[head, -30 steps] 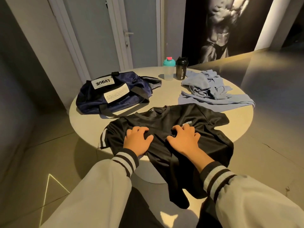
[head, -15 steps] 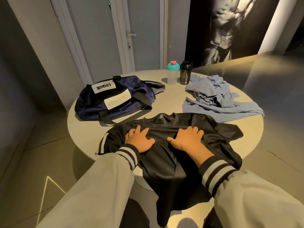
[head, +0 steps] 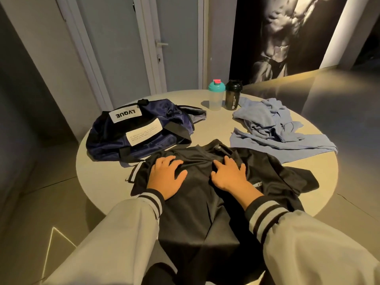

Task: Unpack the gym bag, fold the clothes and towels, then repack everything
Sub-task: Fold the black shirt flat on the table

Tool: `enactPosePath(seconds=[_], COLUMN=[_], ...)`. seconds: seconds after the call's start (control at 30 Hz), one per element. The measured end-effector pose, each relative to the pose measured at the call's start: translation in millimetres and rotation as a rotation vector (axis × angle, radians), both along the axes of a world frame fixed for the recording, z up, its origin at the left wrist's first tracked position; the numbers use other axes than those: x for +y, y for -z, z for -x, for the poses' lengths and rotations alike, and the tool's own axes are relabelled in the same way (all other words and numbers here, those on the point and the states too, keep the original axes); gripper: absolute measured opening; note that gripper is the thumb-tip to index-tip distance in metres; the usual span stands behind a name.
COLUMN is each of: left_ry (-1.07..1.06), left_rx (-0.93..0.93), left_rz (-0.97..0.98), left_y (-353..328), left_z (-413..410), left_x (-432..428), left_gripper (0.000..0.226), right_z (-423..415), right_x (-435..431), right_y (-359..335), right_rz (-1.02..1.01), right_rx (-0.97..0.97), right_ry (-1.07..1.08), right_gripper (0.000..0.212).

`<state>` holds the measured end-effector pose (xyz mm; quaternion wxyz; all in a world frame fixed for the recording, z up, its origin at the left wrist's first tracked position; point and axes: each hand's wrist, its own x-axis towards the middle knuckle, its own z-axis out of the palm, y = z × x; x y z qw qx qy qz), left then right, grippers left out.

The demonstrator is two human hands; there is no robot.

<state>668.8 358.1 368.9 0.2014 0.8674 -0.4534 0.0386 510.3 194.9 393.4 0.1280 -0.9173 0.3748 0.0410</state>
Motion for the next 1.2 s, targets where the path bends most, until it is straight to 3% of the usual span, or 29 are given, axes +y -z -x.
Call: enactPosePath(seconds=[0.1, 0.2, 0.3, 0.37, 0.43, 0.5, 0.6, 0.67, 0.8, 1.07, 1.2], left_ry=[0.039, 0.158, -0.128, -0.434, -0.527, -0.481, -0.380, -0.358, -0.508, -0.266, -0.195], left_rx=[-0.024, 0.184, 0.098, 0.129, 0.258, 0.249, 0.171, 0.184, 0.381, 0.600, 0.595], left_rz=[-0.005, 0.131, 0.334, 0.161, -0.067, -0.121, -0.037, 0.104, 0.532, 0.453, 0.454], left_y=[-1.8, -6.2, -8.0, -11.1, -11.6, -10.0, -9.0, -11.5, -46.2, -53.0, -52.2], left_z=[2.2, 0.9, -6.2, -13.3, -15.9, -13.1, -11.0, -13.8, -32.4, -6.9, -2.1], left_x=[5.7, 20.1, 37.2, 48.2, 56.7, 61.7, 63.9, 67.2, 78.0, 65.9, 62.1], left_gripper=[0.035, 0.031, 0.029, 0.032, 0.037, 0.041, 0.042, 0.045, 0.051, 0.037, 0.056], right_z=[-15.6, -27.8, -35.2, -39.2, -42.5, -44.6, -45.3, -44.7, -47.9, -55.0, -51.1], right_x=[22.8, 47.3, 64.7, 75.8, 87.0, 98.9, 110.3, 110.7, 105.7, 119.0, 120.7], right_y=[-1.4, 1.7, 7.6, 10.9, 13.6, 17.6, 23.0, 26.6, 27.4, 24.0, 26.2], right_rz=[-0.030, -0.100, -0.062, -0.054, -0.053, -0.012, 0.050, 0.037, -0.003, -0.010, 0.003], right_rx=[-0.084, -0.045, -0.016, -0.023, -0.058, -0.160, -0.327, -0.321, -0.179, -0.182, -0.272], right_ry=[-0.151, -0.198, -0.174, -0.153, -0.143, -0.138, -0.146, -0.170, -0.209, -0.158, -0.153], right_gripper=[0.065, 0.074, 0.070, 0.066, 0.065, 0.064, 0.064, 0.066, 0.061, 0.068, 0.069])
